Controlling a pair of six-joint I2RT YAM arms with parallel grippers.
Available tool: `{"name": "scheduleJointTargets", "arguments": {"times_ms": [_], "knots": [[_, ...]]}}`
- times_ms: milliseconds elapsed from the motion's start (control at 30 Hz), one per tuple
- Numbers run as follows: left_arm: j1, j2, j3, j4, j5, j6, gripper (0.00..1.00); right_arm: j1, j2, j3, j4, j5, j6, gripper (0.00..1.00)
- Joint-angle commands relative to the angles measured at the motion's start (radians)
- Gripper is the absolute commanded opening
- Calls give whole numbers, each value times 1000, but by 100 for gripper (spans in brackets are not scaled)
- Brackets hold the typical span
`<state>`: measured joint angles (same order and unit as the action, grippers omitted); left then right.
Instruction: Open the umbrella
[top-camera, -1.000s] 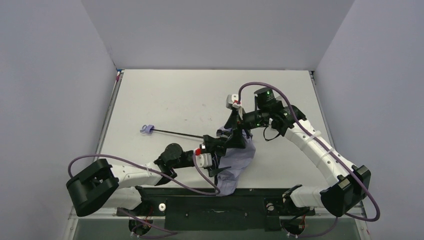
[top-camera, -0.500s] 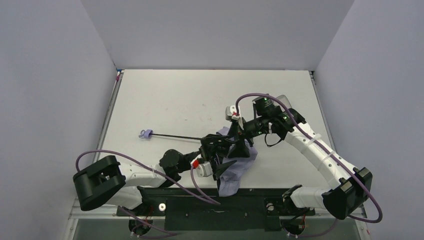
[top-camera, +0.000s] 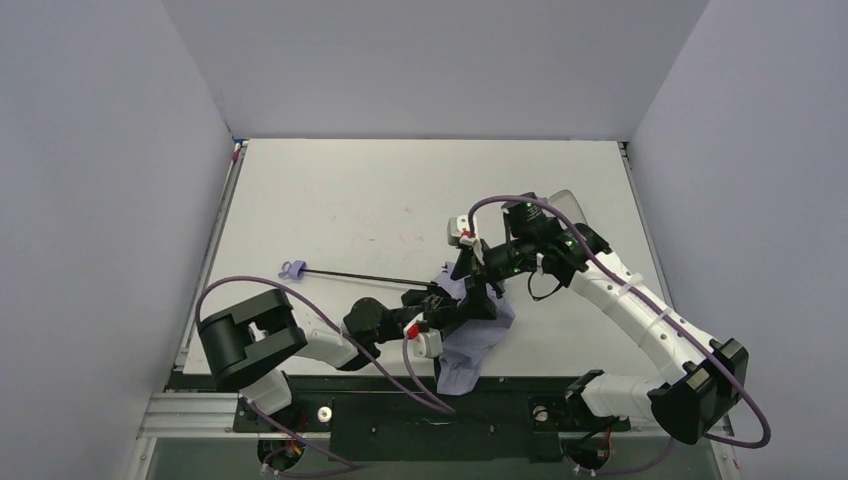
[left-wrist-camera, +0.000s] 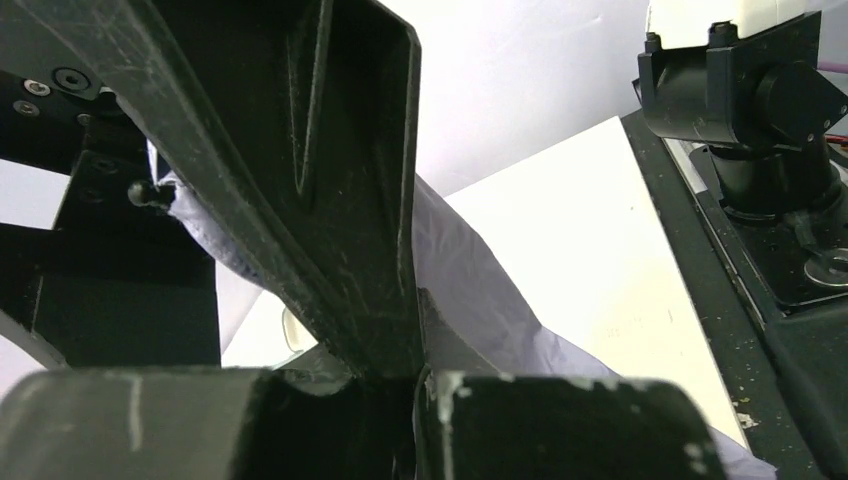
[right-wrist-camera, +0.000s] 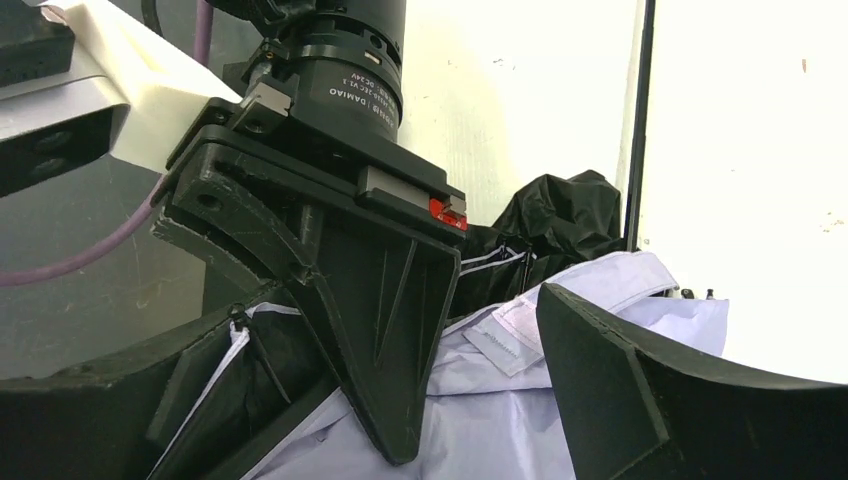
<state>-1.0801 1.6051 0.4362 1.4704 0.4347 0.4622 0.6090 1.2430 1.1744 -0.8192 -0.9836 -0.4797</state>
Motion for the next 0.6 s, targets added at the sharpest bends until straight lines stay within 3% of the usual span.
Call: {"name": "scheduleJointTargets", "arguments": {"times_ms": [0,133,233,367,433,500,567], "knots": [[6,34,-14,101,49,19,0,-10,-20,33,19,-19,37,88],[4,134,-85,113,105,82,0,-37,22,163,119,-79,235,88],[7,197,-135,132,142,145,0,-40,18,190,256,-115,493,88],[17,217,-150,90,136,165,0,-41,-54,62,673,-100,883,88],[18,207,-155,84,121,178,0,-52,-71,39,745,-65,919,87],[20,174,-157,78,85,176,0,-70,-54,67,571,7,815,78],[34,113,-157,52,50,173,12,-97,-24,105,400,55,669,74]]}}
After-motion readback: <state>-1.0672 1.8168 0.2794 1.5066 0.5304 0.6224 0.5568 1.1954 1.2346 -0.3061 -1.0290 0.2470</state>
